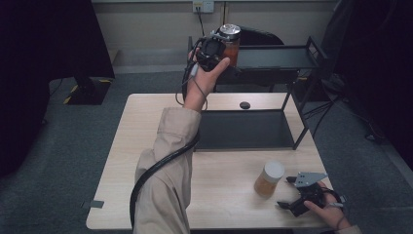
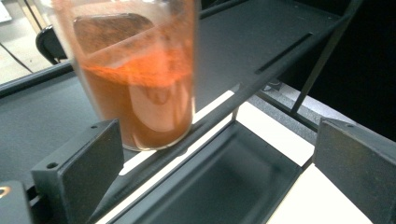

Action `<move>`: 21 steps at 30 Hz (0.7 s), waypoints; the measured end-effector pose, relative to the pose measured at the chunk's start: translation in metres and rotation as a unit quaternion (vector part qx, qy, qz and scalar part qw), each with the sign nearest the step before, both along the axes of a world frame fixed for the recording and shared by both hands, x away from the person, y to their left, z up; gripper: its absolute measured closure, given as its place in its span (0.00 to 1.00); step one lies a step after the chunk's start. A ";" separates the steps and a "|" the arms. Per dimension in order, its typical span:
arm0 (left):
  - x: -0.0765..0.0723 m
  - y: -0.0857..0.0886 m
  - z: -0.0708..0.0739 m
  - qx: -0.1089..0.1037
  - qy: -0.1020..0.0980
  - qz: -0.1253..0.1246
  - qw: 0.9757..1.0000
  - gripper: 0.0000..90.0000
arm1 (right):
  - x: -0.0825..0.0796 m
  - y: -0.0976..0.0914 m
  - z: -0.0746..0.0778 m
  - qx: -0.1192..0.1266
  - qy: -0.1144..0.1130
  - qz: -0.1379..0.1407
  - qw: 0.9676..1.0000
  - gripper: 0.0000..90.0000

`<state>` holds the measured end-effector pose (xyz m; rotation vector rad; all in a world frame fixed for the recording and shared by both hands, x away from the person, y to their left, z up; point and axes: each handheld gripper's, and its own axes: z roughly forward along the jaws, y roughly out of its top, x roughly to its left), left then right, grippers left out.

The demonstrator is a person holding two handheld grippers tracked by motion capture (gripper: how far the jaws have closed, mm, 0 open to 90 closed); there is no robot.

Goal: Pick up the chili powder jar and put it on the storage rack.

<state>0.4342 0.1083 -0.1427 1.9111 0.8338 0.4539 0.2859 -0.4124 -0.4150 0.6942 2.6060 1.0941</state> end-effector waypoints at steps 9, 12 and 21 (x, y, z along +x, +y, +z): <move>-0.007 -0.001 -0.017 -0.015 -0.006 -0.044 0.999 0.02 | 0.000 0.000 0.000 0.000 0.000 0.000 1.000 0.00; -0.007 -0.002 -0.021 -0.016 -0.007 -0.051 0.999 0.02 | 0.000 0.000 0.000 0.000 0.000 0.000 1.000 0.00; -0.008 -0.005 -0.047 -0.021 -0.006 -0.066 0.998 0.02 | 0.000 0.000 0.000 0.000 0.000 0.000 1.000 0.00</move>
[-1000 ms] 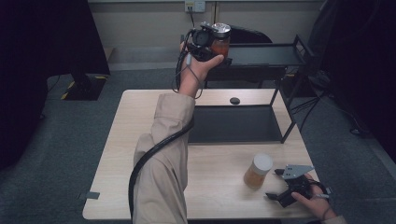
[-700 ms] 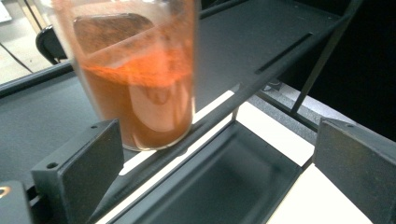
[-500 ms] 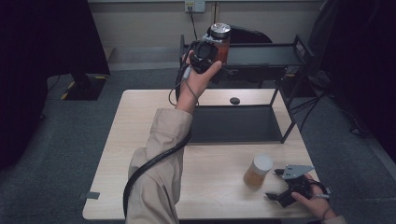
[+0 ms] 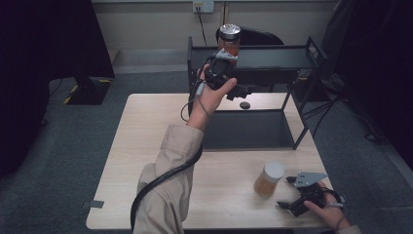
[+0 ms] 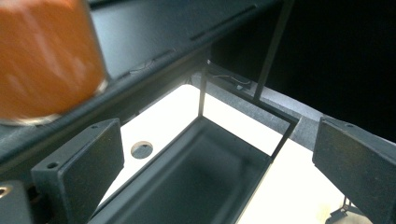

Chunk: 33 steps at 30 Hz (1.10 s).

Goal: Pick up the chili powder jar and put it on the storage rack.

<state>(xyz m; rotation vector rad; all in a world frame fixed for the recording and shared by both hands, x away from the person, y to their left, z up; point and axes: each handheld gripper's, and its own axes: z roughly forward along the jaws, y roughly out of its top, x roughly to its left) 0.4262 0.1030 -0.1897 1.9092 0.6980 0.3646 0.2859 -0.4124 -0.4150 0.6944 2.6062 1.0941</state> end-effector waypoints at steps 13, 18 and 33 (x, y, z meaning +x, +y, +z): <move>0.002 -0.003 -0.030 0.008 0.015 -0.015 1.000 0.02 | 0.000 0.000 0.000 0.001 -0.001 0.000 1.000 0.00; 0.002 -0.005 -0.039 0.007 0.020 -0.017 1.000 0.02 | 0.000 0.000 0.000 0.001 0.000 0.000 1.000 0.00; 0.000 -0.002 -0.069 0.006 0.038 -0.023 0.999 0.02 | 0.000 0.000 0.000 0.001 0.000 0.000 1.000 0.00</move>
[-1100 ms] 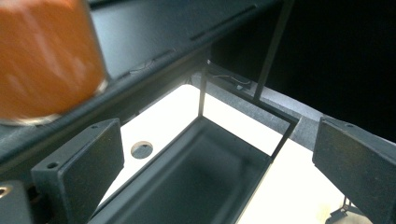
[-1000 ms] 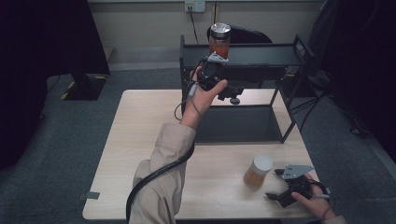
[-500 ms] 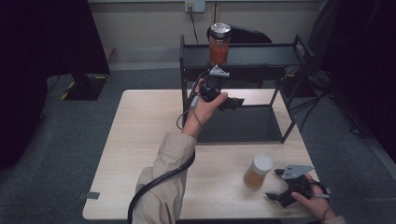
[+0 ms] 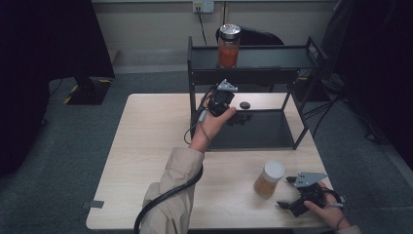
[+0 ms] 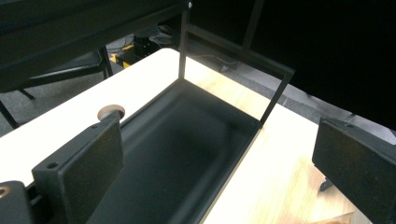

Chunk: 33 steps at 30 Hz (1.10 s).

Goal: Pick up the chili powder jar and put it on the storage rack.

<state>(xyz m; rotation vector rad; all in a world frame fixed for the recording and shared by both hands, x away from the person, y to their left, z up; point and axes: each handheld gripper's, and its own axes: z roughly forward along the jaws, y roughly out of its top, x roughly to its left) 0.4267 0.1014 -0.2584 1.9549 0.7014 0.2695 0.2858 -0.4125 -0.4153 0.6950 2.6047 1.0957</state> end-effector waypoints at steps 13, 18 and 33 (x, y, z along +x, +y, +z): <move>-0.004 0.001 -0.020 0.007 0.005 -0.004 1.000 0.02 | 0.000 0.000 0.000 0.000 0.000 0.000 1.000 0.00; -0.006 0.002 -0.027 0.010 0.009 -0.003 1.000 0.02 | 0.000 0.000 0.000 0.000 -0.001 0.000 1.000 0.00; -0.016 0.013 -0.043 0.018 0.014 0.006 1.000 0.02 | 0.000 0.000 0.000 0.000 0.000 0.000 1.000 0.00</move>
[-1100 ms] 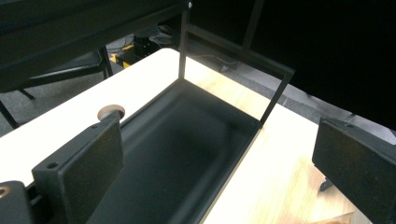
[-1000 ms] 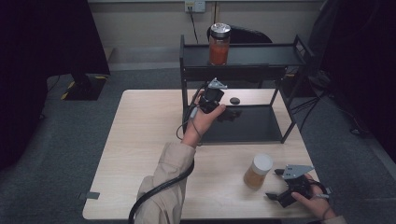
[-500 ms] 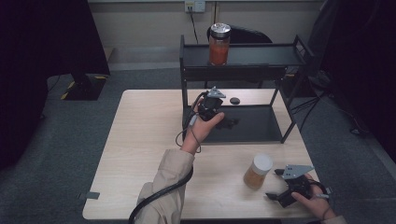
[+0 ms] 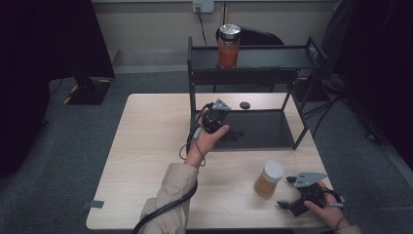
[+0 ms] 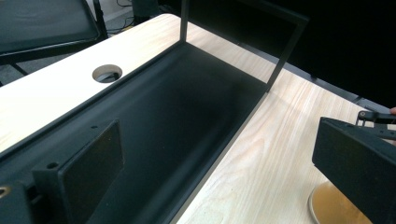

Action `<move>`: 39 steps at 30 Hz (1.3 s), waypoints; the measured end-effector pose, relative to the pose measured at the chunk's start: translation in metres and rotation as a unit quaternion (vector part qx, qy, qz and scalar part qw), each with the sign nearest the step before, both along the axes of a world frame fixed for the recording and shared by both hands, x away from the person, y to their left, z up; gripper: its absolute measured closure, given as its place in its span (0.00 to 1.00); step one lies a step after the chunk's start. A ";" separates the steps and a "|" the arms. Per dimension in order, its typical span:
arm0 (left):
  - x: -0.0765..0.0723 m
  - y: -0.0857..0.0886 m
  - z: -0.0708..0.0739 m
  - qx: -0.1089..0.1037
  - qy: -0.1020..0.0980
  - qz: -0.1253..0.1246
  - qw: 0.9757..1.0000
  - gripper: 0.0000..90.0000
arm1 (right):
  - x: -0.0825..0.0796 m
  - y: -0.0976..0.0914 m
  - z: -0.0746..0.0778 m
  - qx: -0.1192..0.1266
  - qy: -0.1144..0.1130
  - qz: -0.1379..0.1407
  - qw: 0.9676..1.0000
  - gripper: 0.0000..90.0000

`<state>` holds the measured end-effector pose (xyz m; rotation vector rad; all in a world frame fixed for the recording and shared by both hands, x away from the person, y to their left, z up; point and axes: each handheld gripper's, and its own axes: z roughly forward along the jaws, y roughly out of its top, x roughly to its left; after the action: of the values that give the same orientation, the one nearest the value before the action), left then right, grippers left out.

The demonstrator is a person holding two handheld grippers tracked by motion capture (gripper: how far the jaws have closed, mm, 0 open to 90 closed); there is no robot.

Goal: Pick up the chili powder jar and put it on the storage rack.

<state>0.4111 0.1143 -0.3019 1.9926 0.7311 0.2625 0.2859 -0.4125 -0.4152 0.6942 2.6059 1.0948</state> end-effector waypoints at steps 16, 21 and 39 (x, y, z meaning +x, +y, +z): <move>-0.011 0.017 -0.032 0.005 0.019 0.013 1.000 0.02 | 0.000 0.000 0.000 0.000 0.000 0.000 1.000 0.00; -0.014 0.022 -0.040 0.009 0.026 0.019 0.999 0.02 | 0.000 0.000 0.000 0.000 0.000 0.000 1.000 0.00; -0.032 0.037 -0.057 0.012 0.027 0.023 0.999 0.03 | 0.001 0.000 0.000 0.000 0.000 0.000 1.000 0.00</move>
<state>0.3791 0.1517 -0.3590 2.0140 0.8123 0.2480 0.2871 -0.4126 -0.4152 0.6935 2.6062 1.0956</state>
